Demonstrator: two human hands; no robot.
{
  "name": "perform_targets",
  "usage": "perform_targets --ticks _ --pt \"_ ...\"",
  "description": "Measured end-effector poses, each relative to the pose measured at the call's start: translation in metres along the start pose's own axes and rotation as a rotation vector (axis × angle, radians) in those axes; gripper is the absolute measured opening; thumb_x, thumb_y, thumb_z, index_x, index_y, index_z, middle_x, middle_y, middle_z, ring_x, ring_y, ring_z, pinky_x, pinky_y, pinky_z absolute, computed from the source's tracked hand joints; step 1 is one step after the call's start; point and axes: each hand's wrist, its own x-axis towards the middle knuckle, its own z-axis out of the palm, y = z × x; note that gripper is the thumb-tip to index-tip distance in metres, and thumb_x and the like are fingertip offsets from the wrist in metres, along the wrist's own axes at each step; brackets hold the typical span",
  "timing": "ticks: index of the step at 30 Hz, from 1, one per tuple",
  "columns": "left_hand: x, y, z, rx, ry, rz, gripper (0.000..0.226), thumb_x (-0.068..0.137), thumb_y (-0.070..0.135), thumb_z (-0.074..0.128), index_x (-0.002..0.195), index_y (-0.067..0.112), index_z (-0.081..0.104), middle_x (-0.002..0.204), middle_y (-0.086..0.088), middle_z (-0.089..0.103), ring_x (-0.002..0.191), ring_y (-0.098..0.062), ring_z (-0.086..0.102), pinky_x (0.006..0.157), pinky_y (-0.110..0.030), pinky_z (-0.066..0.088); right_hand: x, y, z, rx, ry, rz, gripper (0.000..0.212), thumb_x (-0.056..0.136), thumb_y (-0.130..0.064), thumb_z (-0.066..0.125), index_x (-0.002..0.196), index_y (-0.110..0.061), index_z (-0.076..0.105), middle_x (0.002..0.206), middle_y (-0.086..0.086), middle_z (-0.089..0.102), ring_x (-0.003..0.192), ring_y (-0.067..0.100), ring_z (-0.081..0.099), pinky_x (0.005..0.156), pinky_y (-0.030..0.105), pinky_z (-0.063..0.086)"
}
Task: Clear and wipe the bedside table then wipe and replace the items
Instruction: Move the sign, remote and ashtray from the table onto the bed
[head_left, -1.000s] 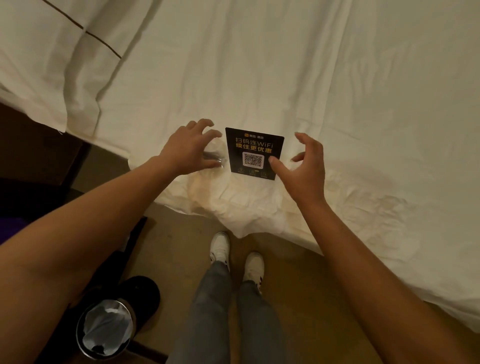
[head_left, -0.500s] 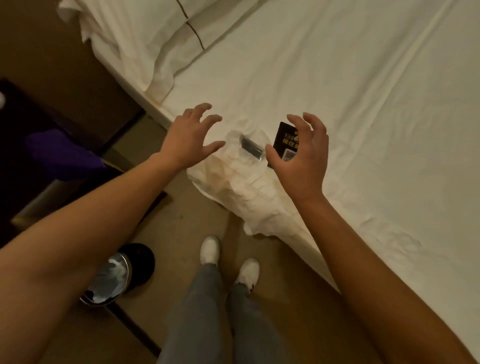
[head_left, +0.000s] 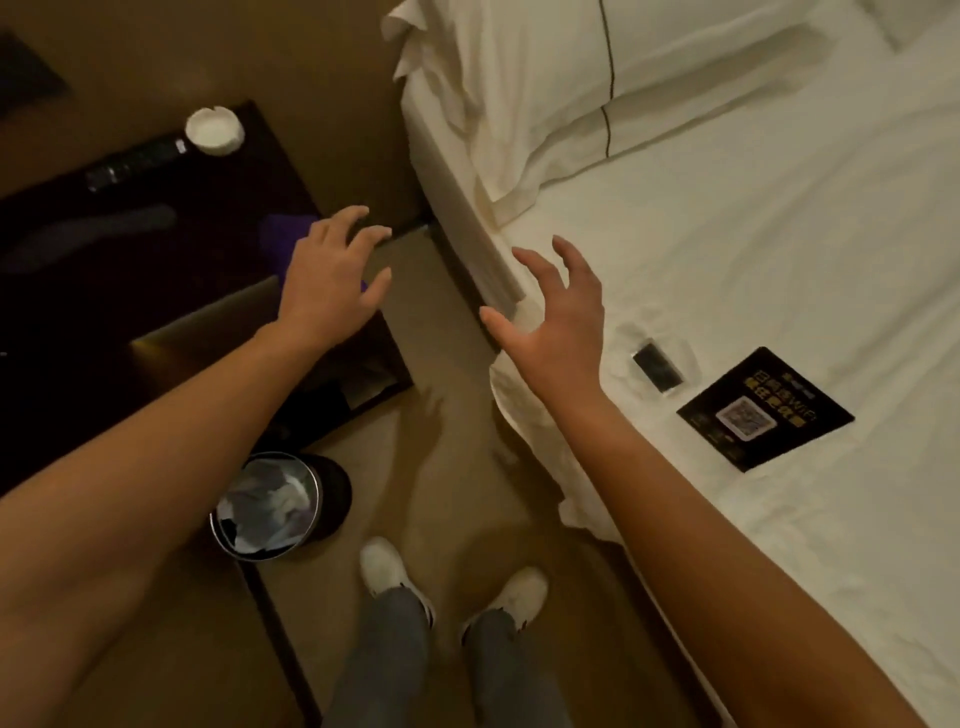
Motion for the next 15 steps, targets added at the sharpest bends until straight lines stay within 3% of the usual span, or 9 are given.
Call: perform_targets --ticks 2,7,15 --pt "-0.005 -0.037 -0.008 0.008 -0.01 -0.037 0.051 0.093 0.039 0.062 0.14 0.028 0.044 0.152 -0.005 0.04 0.134 -0.033 0.045 0.105 -0.052 0.044 0.009 -0.023 0.027 0.011 -0.036 -0.01 0.069 0.082 -0.067 0.068 0.144 -0.046 0.044 0.159 -0.005 0.035 0.145 0.016 0.033 0.117 0.035 0.03" --pt "-0.013 -0.132 -0.033 -0.001 -0.029 -0.138 0.052 0.092 0.035 0.062 0.14 0.021 0.048 0.151 -0.011 0.042 0.133 -0.037 0.046 0.104 -0.055 0.044 0.034 -0.089 0.088 0.04 -0.116 -0.028 0.073 0.081 -0.062 0.071 0.146 -0.043 0.044 0.16 0.0 0.033 0.148 0.021 0.031 0.117 0.051 0.04" --pt "-0.026 -0.242 -0.064 -0.003 -0.039 -0.293 0.052 0.096 0.029 0.064 0.144 0.018 0.048 0.156 -0.012 0.038 0.142 -0.036 0.039 0.112 -0.053 0.04 0.069 -0.174 0.166 0.101 -0.204 -0.073 0.072 0.08 -0.049 0.08 0.144 -0.03 0.054 0.157 0.007 0.039 0.145 0.027 0.037 0.116 0.051 0.039"
